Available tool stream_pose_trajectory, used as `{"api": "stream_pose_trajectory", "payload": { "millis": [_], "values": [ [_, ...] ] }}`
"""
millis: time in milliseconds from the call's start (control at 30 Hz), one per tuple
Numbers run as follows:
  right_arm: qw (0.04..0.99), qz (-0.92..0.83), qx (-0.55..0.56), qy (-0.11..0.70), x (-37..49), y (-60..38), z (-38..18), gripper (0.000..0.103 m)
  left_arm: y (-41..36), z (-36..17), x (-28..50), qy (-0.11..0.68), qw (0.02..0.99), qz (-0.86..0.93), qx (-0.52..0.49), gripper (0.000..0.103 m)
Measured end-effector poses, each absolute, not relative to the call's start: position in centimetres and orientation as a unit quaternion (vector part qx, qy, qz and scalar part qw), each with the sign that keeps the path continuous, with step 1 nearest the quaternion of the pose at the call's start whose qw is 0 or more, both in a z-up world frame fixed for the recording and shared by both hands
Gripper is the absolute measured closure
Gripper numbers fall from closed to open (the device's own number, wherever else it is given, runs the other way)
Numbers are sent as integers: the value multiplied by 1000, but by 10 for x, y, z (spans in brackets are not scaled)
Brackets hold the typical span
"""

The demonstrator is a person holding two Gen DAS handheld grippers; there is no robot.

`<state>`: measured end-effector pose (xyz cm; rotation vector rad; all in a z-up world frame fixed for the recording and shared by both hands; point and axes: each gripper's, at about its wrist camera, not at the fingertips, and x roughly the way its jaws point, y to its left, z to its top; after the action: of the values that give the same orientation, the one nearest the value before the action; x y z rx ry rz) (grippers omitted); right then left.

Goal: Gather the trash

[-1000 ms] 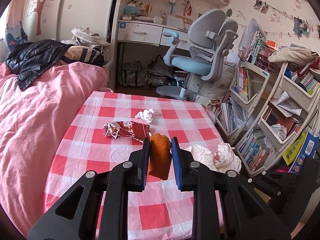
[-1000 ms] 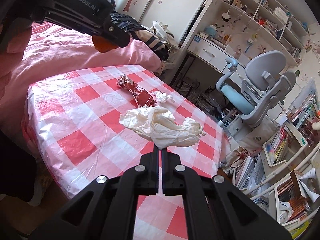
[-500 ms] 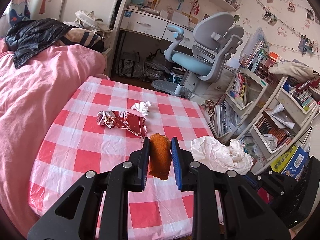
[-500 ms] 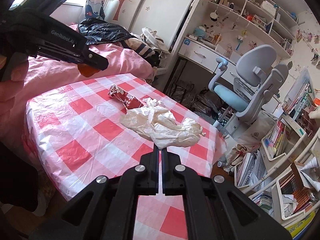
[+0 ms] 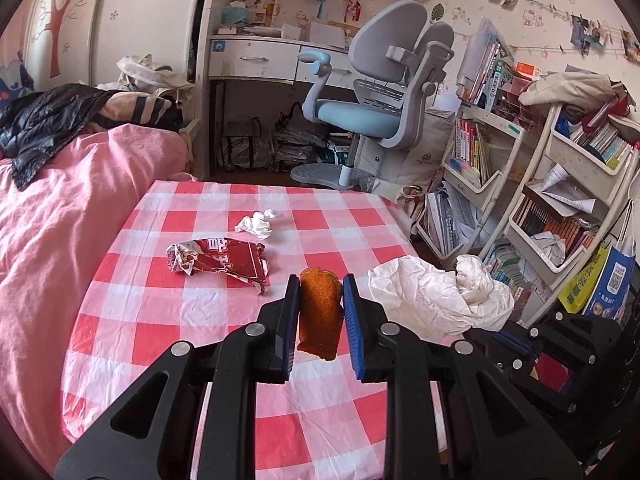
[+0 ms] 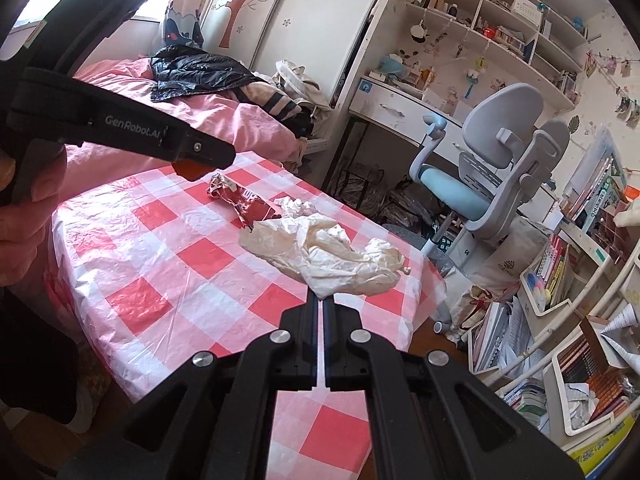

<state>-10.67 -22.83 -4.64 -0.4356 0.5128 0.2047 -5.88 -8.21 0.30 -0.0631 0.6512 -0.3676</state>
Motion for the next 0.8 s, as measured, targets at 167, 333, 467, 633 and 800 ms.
{"api": "stream_pose_trajectory", "payload": {
  "millis": [167, 333, 467, 633, 800],
  "values": [
    [938, 102, -214, 251, -107, -229, -46, 100, -87, 4, -61, 312, 932, -181, -18, 82],
    [938, 104, -216, 251, -108, -228, -46, 100, -88, 5, -62, 310, 933, -180, -14, 82],
    [940, 95, -212, 248, -109, -230, -44, 100, -88, 6, -62, 311, 932, -184, -14, 82],
    [954, 51, -176, 236, -112, -254, -30, 100, -107, 9, -59, 313, 927, -206, -14, 82],
    [960, -7, -148, 236, -116, -294, -24, 100, -149, 2, -56, 326, 913, -245, -13, 82]
  ]
}}
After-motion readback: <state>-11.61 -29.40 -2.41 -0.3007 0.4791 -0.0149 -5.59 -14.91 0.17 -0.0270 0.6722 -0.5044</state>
